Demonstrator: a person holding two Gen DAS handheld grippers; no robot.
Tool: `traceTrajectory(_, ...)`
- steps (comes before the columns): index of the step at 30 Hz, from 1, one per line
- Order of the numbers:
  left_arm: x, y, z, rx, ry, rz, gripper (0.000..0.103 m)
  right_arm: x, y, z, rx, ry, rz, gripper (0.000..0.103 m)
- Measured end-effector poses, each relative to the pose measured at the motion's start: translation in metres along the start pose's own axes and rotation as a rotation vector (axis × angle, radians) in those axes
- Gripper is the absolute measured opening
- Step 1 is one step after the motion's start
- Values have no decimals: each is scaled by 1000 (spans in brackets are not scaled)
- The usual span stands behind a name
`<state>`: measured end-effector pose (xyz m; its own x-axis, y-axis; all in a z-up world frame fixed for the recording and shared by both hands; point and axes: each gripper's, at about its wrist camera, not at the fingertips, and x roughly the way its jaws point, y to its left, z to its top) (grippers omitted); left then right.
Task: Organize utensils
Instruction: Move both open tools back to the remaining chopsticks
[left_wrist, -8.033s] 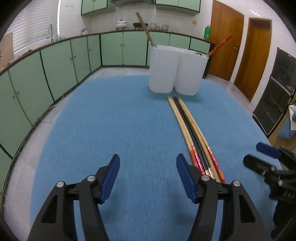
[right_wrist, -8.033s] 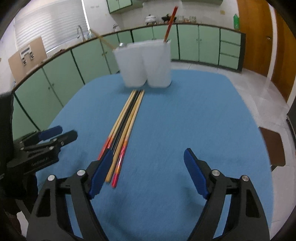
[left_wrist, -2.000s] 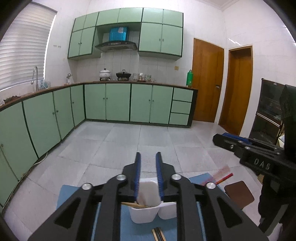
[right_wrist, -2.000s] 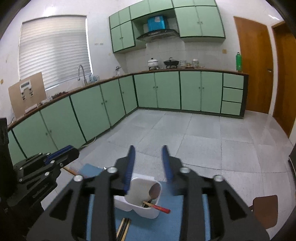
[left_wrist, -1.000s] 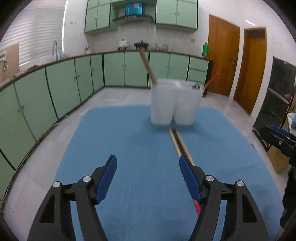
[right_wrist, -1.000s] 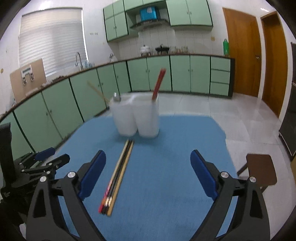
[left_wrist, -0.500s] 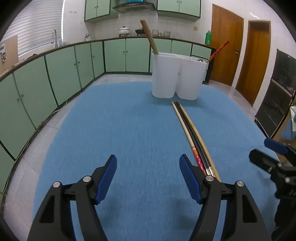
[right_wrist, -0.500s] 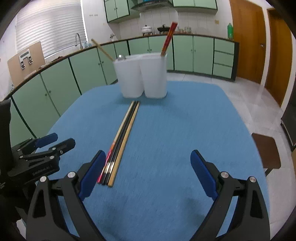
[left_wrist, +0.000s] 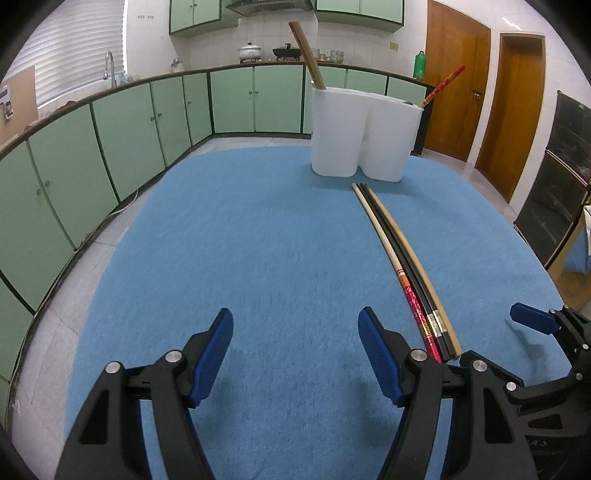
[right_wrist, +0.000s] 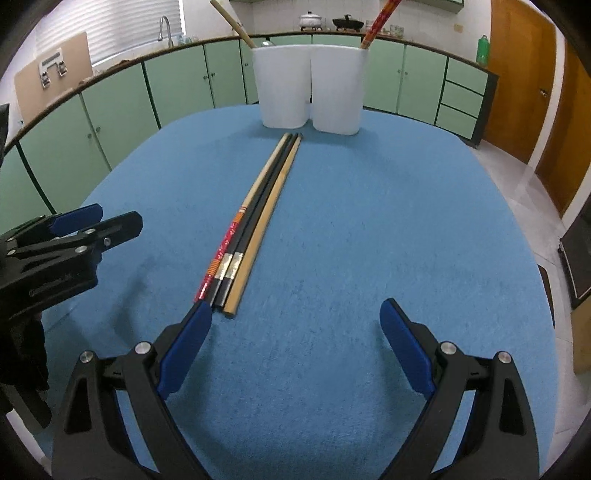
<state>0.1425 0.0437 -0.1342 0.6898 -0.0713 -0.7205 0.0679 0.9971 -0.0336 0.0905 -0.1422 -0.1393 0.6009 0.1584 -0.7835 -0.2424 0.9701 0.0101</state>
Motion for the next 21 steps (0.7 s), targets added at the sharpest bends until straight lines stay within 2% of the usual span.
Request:
traceTrajectory(5,4,1,-3,-4,13,-4,69,7,4,0,-20,35,-28,88)
traceTrajectory(10,5,2,-4,-10,17,-7,69,8,3,2,-20,33,-38,88)
traceTrajectory(17,5,3,-5,-16,20,-5,69,5,-17,1,26,22,-87,86)
traceTrajectory(21,5,3,-5,-16,21,-2,69,3,-23,1,50,5,-44,77)
